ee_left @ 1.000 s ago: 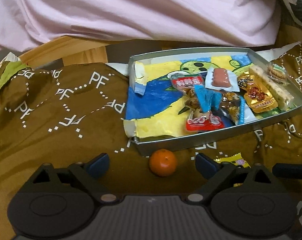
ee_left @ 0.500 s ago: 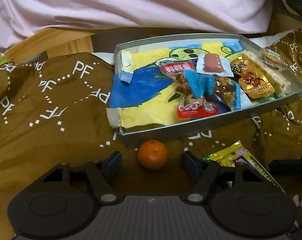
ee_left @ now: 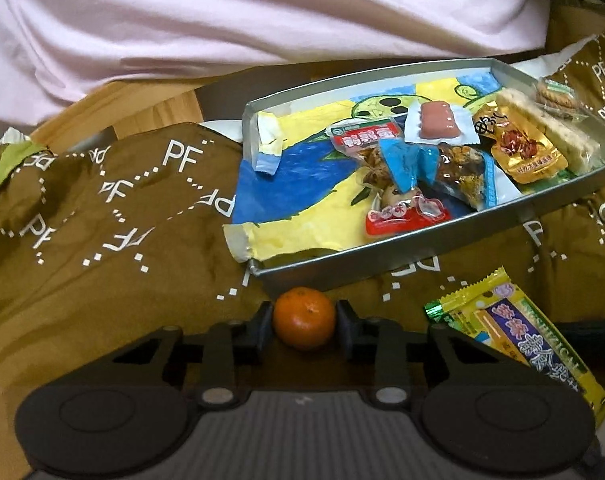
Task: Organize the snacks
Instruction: 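Grasp the orange with the left tool while the right tool grasps the yellow biscuit packet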
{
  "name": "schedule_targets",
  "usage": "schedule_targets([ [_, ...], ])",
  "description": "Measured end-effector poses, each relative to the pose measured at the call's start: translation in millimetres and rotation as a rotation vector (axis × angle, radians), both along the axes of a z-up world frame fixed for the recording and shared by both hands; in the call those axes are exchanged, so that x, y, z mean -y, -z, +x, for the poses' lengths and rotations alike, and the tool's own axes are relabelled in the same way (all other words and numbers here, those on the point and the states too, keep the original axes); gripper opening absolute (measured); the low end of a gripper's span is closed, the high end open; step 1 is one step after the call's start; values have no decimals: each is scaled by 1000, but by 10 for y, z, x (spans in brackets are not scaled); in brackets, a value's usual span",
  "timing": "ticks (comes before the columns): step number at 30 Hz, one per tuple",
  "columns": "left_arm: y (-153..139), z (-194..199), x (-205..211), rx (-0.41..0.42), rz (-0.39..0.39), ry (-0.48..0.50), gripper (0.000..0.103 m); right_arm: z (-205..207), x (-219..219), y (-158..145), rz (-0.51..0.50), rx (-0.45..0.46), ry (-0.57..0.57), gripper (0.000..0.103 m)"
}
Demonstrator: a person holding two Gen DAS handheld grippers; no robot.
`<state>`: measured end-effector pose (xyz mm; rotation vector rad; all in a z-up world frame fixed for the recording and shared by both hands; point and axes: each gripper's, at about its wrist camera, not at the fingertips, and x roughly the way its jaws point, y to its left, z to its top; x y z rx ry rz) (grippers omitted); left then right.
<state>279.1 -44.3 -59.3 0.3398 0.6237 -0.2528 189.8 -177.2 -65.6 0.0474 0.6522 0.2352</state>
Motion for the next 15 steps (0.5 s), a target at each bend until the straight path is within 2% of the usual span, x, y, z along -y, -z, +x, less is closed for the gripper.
schedule_targets([
  [15,-193,-349,-51,-71,-52,-112,35,-163,123,-96,19,-17,-1,57],
])
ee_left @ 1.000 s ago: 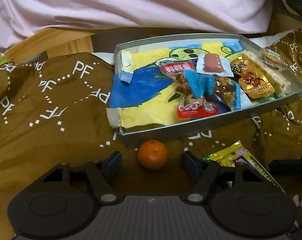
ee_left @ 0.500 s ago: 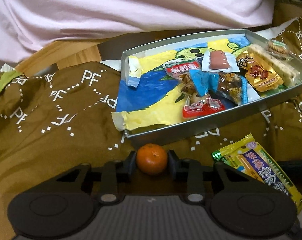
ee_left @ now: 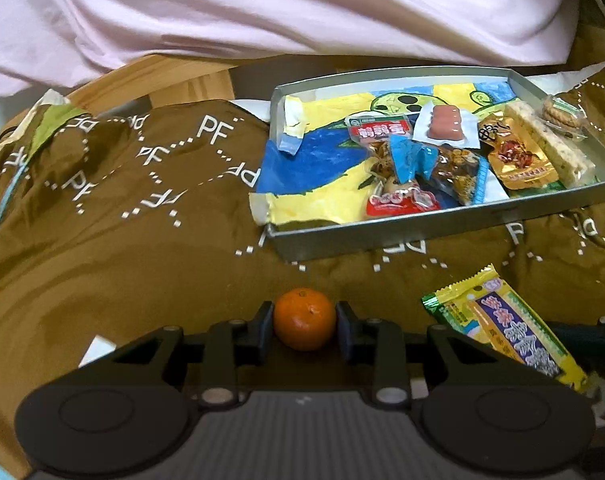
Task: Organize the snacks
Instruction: 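Grasp the orange with the left tool while the right tool grasps the yellow biscuit packet, then carry the orange with the left tool while the right tool carries the yellow packet into the tray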
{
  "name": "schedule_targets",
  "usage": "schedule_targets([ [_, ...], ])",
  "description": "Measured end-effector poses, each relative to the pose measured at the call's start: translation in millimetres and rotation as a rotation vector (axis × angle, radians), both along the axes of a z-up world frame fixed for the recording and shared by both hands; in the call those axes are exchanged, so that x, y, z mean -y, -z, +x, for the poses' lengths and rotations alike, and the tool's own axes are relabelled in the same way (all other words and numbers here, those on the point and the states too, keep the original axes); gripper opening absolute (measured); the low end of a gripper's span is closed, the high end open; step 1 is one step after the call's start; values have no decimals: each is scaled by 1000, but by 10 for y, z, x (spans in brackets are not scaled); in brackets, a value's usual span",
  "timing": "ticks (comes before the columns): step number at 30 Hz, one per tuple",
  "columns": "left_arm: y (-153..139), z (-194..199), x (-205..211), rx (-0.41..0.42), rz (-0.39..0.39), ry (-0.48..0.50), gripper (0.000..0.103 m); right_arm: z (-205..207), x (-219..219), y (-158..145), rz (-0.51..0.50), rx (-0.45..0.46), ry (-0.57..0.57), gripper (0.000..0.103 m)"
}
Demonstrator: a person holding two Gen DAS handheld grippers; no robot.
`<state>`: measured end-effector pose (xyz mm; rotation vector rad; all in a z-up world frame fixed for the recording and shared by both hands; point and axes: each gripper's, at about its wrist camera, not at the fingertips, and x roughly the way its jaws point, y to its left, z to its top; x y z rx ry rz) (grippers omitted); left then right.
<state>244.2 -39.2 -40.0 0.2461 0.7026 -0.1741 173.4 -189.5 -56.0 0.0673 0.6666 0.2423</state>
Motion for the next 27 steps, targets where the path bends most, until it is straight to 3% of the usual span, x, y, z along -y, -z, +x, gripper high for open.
schedule_targets([
  [10,-83,-367,104,-33,-17,-23,35,-125,-22,20,-54,61,-7,54],
  [16,-215,-431,104,-21,-36,-36,35,-216,-86,-50,-119,139,-28,51],
  [23,-307,-455,56,-10,-40,-60,35,-185,-91,-31,-140,134,-29,49],
  [27,-354,-465,35,-6,-45,-76,35,-235,-135,-60,-183,181,-37,49],
])
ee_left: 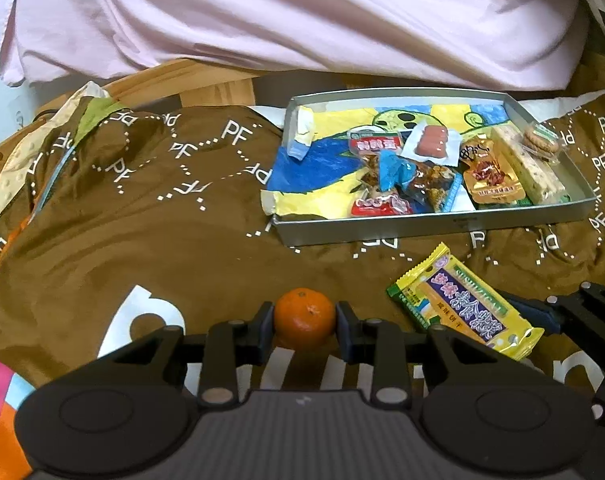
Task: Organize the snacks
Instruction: 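Carry the orange with the left tool while the right tool carries the yellow packet into the tray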
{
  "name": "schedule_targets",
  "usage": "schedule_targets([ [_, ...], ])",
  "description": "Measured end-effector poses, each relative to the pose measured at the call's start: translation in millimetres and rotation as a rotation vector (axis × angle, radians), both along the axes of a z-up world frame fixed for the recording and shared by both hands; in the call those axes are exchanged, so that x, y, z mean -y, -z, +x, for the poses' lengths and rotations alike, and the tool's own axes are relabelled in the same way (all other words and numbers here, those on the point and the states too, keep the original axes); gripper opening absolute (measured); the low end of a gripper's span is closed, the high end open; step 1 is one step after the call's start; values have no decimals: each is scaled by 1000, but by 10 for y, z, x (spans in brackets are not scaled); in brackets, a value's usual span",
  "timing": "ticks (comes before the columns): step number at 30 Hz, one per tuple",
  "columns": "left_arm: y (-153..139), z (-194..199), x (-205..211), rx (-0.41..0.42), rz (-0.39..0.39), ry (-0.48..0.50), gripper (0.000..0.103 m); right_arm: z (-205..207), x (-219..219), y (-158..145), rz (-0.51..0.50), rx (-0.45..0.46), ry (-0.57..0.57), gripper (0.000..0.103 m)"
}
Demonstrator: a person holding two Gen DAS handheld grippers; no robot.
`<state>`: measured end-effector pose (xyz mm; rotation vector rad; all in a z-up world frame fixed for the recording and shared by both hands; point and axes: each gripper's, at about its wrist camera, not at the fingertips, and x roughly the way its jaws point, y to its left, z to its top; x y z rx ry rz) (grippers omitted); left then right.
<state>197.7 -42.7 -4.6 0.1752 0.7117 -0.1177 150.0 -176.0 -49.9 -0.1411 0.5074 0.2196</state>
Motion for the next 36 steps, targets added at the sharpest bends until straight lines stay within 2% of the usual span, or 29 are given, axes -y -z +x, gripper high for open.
schedule_targets([
  [8,-154,-27,1,31,-8,-13,35,-88,-64,-103,-84,110,-18,49],
  [17,-460,145,106,106,-23,-4,35,-36,166,-390,-27,241,31,49],
  [22,-571,400,215,143,-35,9,35,152,284,-498,-15,296,56,49],
  [30,-503,952,386,170,-71,26,35,627,530,-500,12,350,124,49],
  [36,-256,1301,444,142,-76,36,35,961,667,-335,59,346,144,49],
])
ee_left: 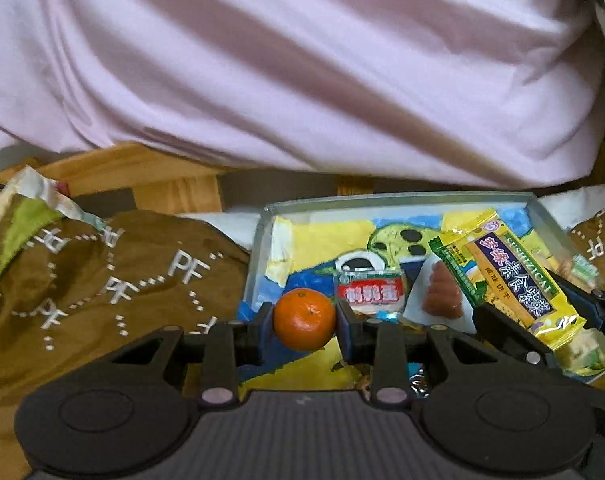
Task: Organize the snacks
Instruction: 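Carry the orange with the left tool while the right tool carries the yellow packet into the tray, then open both tools to release the orange and yellow packet in the tray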
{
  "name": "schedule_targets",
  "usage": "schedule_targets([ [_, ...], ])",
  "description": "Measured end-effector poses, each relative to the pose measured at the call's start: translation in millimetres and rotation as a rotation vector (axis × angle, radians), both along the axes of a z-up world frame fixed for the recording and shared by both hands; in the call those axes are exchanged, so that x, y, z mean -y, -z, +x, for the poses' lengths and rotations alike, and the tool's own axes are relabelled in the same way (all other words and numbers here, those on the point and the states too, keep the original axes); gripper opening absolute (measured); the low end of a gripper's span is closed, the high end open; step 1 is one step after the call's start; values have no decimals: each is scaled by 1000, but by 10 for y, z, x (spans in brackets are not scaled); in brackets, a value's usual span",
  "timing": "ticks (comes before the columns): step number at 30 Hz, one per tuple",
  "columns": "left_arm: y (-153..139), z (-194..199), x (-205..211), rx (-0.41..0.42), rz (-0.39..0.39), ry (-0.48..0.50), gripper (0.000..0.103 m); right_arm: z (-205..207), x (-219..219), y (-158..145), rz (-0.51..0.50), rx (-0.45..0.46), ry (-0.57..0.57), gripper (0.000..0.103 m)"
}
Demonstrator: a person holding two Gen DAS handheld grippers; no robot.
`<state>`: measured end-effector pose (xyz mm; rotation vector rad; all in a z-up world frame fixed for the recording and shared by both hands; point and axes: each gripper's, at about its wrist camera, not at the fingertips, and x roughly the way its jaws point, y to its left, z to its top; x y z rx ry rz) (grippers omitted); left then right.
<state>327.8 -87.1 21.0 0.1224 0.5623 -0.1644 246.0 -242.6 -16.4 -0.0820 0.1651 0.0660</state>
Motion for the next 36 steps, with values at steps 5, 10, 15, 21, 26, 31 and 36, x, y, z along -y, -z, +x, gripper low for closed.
schedule_targets([
  [5,230,171,30,-32,12,6,35,144,21,113,9,-23,-12,49],
  [10,383,223,20,-50,13,1,35,267,22,186,14,-58,-24,49],
  [15,478,231,-7,-56,-6,-9,35,324,17,251,19,-69,-40,49],
  [21,557,259,8,-65,10,-7,36,361,45,298,42,-84,-43,49],
  [26,618,240,17,-66,27,-5,36,380,61,320,57,-101,-56,49],
  [31,651,217,41,-59,36,-9,36,385,66,324,63,-106,-57,51],
  [36,646,202,3,-64,5,-23,39,381,69,325,67,-103,-46,53],
])
